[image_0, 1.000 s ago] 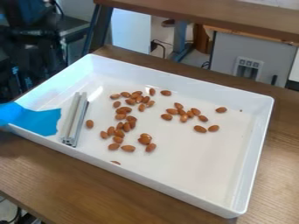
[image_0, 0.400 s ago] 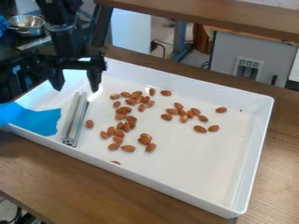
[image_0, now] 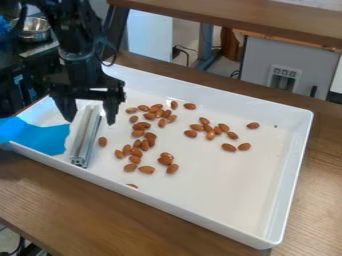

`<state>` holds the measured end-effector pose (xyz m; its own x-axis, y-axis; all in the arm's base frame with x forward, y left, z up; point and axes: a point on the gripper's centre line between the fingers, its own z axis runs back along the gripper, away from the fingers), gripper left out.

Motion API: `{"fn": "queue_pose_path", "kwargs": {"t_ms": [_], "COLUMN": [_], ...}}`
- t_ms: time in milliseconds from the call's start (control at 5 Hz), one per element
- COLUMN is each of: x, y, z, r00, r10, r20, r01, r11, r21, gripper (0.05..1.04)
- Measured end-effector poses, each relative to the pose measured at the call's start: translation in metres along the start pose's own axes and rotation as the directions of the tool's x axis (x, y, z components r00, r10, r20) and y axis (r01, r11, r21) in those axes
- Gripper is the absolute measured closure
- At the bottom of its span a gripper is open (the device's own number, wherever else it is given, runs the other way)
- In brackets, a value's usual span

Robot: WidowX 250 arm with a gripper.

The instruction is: Sweep into pile

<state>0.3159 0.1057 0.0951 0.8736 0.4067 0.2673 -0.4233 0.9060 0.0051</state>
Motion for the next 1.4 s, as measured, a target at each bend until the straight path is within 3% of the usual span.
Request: {"fn": "queue_pose_path", "kwargs": {"t_ms": [400, 600, 1000, 1400], "x": [-0.002, -0.002, -0.001, 0.006], "y": [0.003, 0.003, 0.004, -0.026], "z": [-0.019, -0.026, -0.028, -0.032], "r00": [1.0, 1.0, 1.0, 1.0], "r10": [0.0, -0.001, -0.012, 0.007], "r20": [0.006, 0.009, 0.012, 0.006], "r01": [0.0, 0.0, 0.012, -0.007], "r11": [1.0, 0.999, 1.0, 1.0], "r21": [0.031, 0.035, 0.019, 0.012], "gripper": [0.083, 0.134, 0.705, 0.731]}}
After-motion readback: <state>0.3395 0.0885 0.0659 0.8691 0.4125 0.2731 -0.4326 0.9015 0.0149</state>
